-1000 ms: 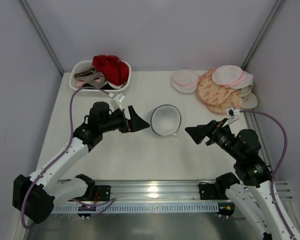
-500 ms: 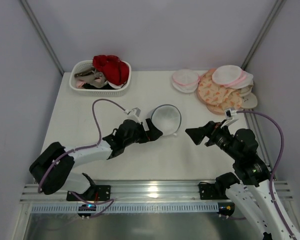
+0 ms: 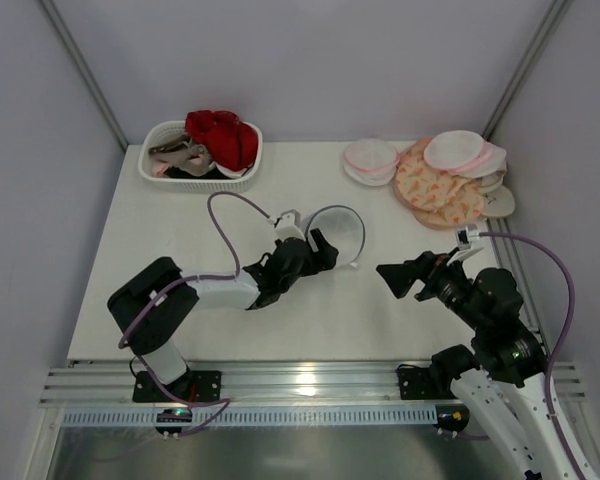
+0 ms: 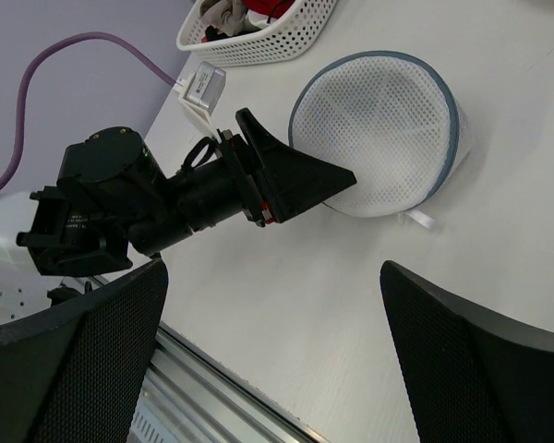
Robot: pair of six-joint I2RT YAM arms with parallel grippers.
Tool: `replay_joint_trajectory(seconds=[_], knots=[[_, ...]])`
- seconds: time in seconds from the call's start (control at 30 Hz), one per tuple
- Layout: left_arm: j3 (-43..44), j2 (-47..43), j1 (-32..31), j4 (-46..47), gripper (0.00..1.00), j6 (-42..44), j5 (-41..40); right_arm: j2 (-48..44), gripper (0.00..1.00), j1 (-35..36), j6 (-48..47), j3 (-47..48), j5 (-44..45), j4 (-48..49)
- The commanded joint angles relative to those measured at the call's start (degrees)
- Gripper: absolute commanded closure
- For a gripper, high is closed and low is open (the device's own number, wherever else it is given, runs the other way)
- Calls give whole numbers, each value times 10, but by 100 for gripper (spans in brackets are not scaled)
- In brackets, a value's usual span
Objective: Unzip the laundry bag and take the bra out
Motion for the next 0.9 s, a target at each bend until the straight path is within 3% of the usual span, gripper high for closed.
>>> replay_joint_trajectory(seconds=[0.0, 0.03, 0.07, 0.1, 0.13, 0.33, 0.5, 0.67, 0.73, 0.87], knots=[[29, 5, 0, 8, 27, 19, -80, -11, 1, 2, -13, 17, 14, -13], [30, 7, 0, 12, 45, 25, -79, -12, 0, 3, -13, 17, 14, -15], [32, 8, 0, 15, 54, 26, -78, -14, 1, 3, -13, 17, 14, -14], [33, 9, 0, 18, 71, 28, -78, -14, 0, 3, -7, 16, 13, -13], [33, 8, 0, 21, 100, 26, -80, -16, 1, 3, -6, 14, 13, -11], [14, -26, 0, 39, 100, 17, -53, -14, 2, 3, -5, 12, 9, -12], [9, -122, 4, -41, 100, -60, 6, 21, 3, 3, -16, 17, 37, -44], [-39, -204, 63, -49, 100, -187, 157, 82, 6, 3, -34, 16, 28, -40], [-58, -215, 93, -12, 100, -254, 263, 114, 6, 3, -40, 14, 12, -22], [-70, -217, 142, 0, 100, -273, 376, 152, 5, 3, -47, 16, -24, 7]])
